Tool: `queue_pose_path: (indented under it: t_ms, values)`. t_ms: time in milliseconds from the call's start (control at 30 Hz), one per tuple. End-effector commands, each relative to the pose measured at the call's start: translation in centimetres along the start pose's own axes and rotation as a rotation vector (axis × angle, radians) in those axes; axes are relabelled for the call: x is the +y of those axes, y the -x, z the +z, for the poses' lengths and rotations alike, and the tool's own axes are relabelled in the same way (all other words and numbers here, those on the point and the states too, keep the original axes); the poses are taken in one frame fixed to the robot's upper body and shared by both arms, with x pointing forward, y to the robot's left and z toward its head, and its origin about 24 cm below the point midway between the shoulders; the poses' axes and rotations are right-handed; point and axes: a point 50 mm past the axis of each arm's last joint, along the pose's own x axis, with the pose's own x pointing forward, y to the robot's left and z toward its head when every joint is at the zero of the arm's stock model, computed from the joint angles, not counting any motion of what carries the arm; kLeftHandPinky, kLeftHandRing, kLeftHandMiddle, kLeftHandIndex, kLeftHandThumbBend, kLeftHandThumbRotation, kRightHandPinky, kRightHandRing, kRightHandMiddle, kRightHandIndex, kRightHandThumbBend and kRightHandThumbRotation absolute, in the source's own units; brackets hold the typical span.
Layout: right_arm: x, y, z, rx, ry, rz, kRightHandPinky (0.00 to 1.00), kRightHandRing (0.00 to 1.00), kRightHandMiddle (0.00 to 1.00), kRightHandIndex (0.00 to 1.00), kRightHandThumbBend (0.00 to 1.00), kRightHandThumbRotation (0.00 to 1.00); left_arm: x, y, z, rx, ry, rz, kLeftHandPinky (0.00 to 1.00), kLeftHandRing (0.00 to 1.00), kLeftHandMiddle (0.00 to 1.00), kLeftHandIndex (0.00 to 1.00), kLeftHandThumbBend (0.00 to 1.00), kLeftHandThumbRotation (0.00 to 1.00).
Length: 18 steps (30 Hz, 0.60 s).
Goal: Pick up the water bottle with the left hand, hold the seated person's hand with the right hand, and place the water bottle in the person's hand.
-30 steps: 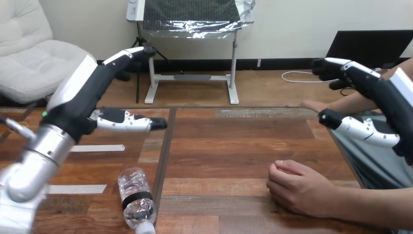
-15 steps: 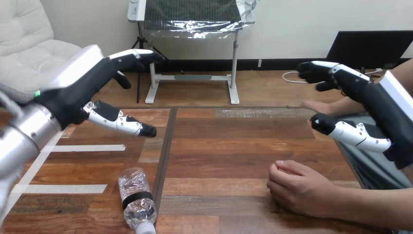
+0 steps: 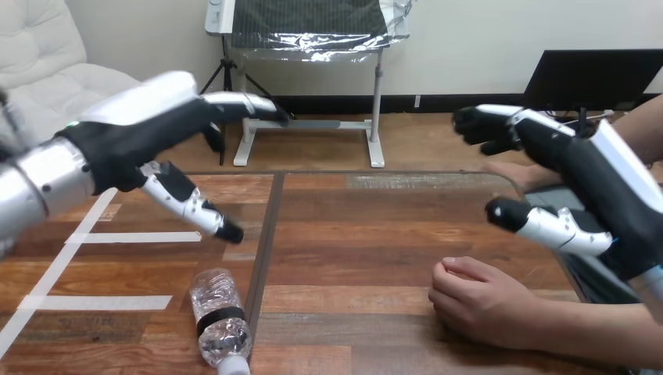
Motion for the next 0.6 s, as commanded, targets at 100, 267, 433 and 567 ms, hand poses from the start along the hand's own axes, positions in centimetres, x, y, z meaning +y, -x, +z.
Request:
queue_pose_path:
  t_ms: [100,267,433,567]
  values:
    - [0.11,-0.87,1.44,-0.093,-0.011,0.0,0.7,0.77,0.79,0.79,0.93,0.83,1.13,-0.84,0.97,-0.029,-0.078,-0.1,0.72,0.9,0.88,0.83,1.0,0.06]
    - [0.29,-0.9,1.57,-0.099,-0.023,0.008,0.69,0.76,0.78,0.79,0.93,0.84,1.0,-1.08,1.11,-0.025,-0.105,-0.158,0.72,0.88,0.87,0.82,1.0,0.06]
    - [0.35,-0.95,1.79,-0.104,-0.028,0.018,0.68,0.75,0.78,0.79,0.94,0.84,0.77,-1.32,1.41,-0.03,-0.116,-0.22,0.73,0.87,0.87,0.82,1.0,0.04]
    - [0.31,-0.93,1.83,-0.102,-0.035,0.021,0.68,0.76,0.79,0.79,0.95,0.84,0.62,-1.43,1.54,-0.04,-0.119,-0.252,0.74,0.87,0.87,0.82,1.0,0.01]
